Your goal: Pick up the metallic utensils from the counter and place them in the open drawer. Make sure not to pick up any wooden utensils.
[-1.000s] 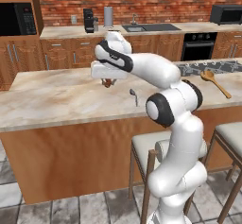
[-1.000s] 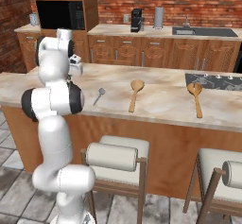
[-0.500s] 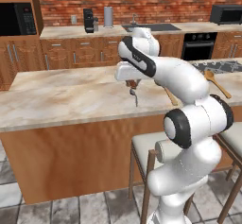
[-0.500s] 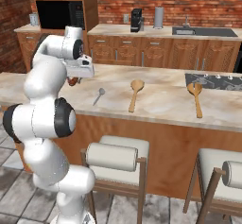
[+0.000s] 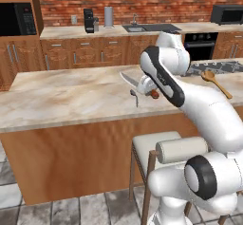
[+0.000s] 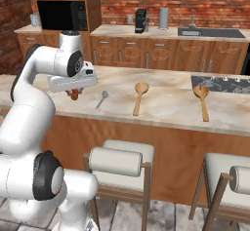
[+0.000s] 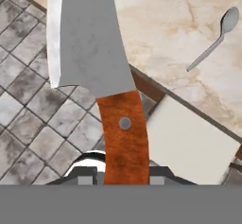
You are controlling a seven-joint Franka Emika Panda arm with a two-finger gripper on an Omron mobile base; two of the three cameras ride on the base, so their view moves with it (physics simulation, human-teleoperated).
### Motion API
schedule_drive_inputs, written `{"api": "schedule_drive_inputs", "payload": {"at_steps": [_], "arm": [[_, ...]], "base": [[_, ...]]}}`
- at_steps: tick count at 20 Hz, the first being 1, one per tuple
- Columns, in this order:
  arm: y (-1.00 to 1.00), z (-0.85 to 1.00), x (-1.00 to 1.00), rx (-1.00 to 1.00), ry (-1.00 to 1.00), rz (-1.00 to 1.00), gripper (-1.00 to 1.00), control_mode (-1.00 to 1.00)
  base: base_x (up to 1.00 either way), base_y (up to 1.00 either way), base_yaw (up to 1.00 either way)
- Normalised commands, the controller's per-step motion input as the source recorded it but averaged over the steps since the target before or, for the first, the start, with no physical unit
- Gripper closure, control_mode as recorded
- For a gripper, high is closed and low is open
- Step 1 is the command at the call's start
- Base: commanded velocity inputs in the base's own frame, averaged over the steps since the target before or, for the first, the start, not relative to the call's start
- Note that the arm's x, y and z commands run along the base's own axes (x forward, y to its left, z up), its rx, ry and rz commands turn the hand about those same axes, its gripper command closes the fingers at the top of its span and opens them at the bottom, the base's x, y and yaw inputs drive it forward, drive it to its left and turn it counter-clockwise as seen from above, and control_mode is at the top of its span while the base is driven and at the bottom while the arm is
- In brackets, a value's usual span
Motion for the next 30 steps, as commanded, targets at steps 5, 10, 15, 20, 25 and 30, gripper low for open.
{"api": "schedule_drive_inputs", "payload": {"at_steps": [5,10,15,20,25,30], "arm": [[-0.01,0.12,-0.98,-0.04,-0.07,0.29,1.0,-1.0],[0.01,0.31,-0.75,-0.12,-0.01,0.17,1.0,-1.0],[0.0,0.17,-0.15,-0.01,-0.01,0.01,1.0,-1.0],[0.0,0.0,0.0,0.0,0.0,0.0,1.0,-1.0],[0.0,0.0,0.0,0.0,0.0,0.0,1.0,1.0],[0.0,0.0,0.0,0.0,0.0,0.0,1.0,1.0]], "base": [[0.0,0.0,0.0],[0.0,0.0,0.0],[0.0,0.0,0.0],[0.0,0.0,0.0],[-0.6,0.15,0.0],[-0.49,0.84,0.1]]}}
